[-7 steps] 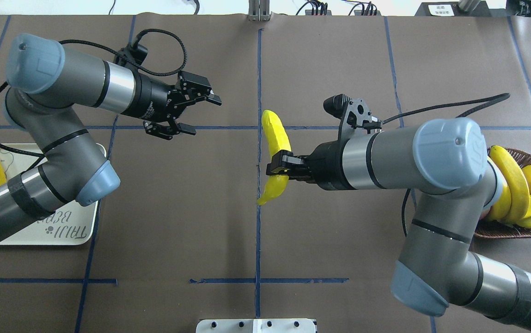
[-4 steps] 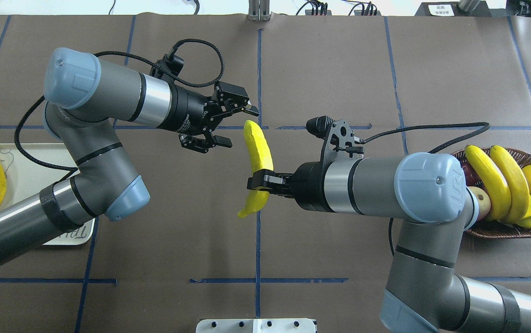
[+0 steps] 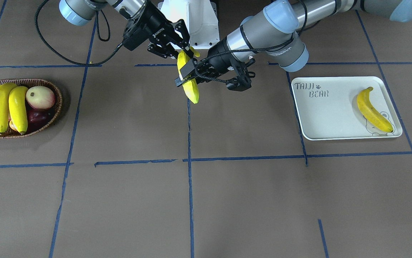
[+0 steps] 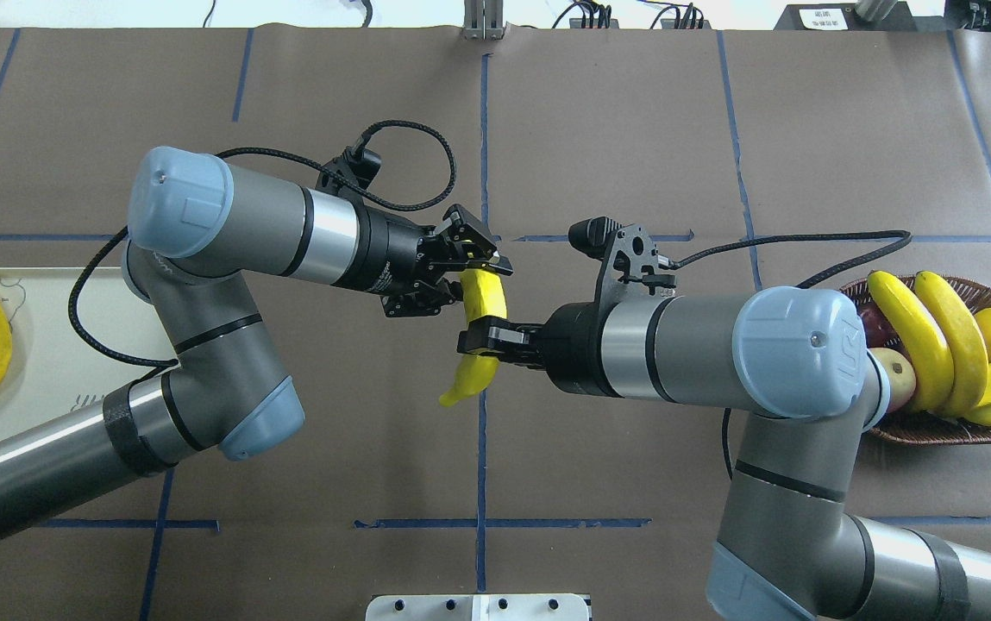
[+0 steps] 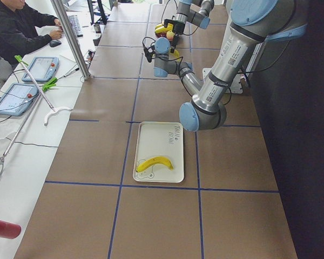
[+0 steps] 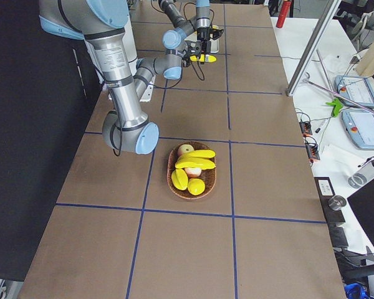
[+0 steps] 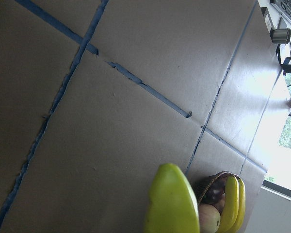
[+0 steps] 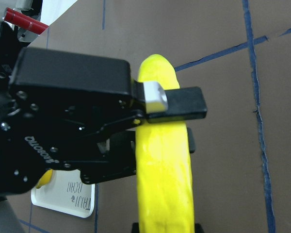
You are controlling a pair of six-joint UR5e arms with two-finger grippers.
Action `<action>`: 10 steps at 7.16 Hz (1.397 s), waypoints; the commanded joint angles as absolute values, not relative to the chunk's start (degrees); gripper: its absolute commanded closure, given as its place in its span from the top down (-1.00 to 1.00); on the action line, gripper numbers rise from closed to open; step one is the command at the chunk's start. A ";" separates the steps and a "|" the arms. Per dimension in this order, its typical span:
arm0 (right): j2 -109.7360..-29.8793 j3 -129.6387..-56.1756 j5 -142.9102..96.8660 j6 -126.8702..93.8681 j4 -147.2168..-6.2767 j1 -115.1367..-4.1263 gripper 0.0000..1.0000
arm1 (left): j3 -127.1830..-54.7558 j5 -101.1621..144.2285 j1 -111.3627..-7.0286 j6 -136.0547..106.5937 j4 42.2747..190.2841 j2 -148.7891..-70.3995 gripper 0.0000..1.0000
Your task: Transfer all bananas from basket to plate
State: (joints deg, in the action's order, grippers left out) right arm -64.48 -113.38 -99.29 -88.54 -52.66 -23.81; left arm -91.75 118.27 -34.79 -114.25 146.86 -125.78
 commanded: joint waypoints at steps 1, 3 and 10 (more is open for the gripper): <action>-62.67 -113.38 -98.70 -88.68 -53.70 -23.91 0.99 | -91.76 118.21 -34.89 -114.35 147.04 -125.68 -1.00; -62.84 -113.64 -98.79 -88.33 -53.70 -24.26 1.00 | -91.67 118.21 -35.42 -114.43 146.95 -125.60 -1.00; -78.35 -119.00 -121.99 -68.96 -69.96 -48.84 1.00 | -92.98 118.83 -52.10 -77.25 143.79 -91.32 -1.00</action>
